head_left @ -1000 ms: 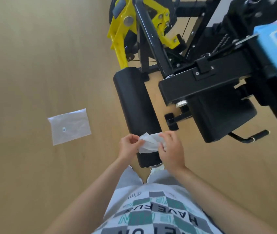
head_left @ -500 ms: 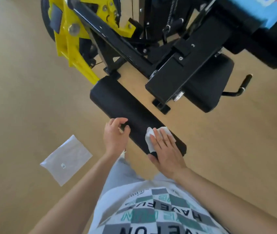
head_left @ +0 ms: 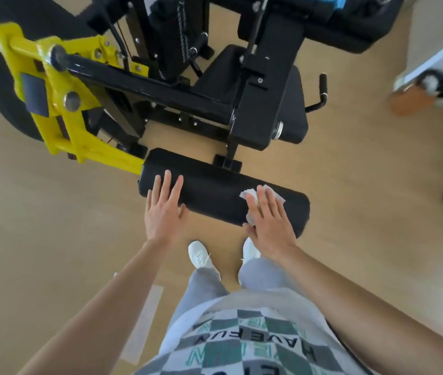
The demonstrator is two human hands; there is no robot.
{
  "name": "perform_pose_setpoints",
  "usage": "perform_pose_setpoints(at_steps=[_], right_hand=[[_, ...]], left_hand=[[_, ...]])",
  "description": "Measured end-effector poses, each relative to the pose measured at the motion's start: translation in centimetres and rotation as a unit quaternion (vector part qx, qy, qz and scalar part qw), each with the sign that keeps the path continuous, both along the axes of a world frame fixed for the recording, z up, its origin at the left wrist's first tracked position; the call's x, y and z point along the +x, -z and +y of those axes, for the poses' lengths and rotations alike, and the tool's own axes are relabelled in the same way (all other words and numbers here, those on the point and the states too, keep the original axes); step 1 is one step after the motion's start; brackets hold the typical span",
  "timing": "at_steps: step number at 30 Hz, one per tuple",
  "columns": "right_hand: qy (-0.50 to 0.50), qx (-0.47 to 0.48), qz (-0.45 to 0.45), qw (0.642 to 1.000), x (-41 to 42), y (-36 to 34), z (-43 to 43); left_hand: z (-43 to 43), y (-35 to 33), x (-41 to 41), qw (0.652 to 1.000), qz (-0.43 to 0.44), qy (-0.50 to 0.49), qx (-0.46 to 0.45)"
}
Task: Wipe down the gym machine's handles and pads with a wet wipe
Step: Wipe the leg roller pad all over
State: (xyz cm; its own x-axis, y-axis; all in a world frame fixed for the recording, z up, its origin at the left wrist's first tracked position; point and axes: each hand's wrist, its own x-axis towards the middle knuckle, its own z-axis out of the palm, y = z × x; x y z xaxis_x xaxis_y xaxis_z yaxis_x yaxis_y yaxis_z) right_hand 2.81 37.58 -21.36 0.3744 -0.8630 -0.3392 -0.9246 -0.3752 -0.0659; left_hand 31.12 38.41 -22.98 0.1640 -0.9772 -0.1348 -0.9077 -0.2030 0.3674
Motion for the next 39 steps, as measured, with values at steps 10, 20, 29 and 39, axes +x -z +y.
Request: perform_pose_setpoints(at_steps=[10,20,29,39], right_hand=[[0.110,-0.032,-0.001,0.993,-4.1,0.1,4.3],[0.151,-0.068,-0.070,0.984,-3.2,0.4,1.1],[0.182,-0.086,-0.089,0.976,10.1,0.3,-2.3],[0.291,-0.064,-0.045,0.953,13.6,-0.4,-0.8]], left_hand=[[1.7,-0.9,0.7,0.997,-0.034,0.031,0.062],[0.7,-2.1,1.5,0.996,-0.043,0.054,0.058],[-5.8,-1.6,10.3,0.969,-0.023,0.244,-0.041],[-6.8,-1.1,13.5,0.953,0.027,0.302,0.003]])
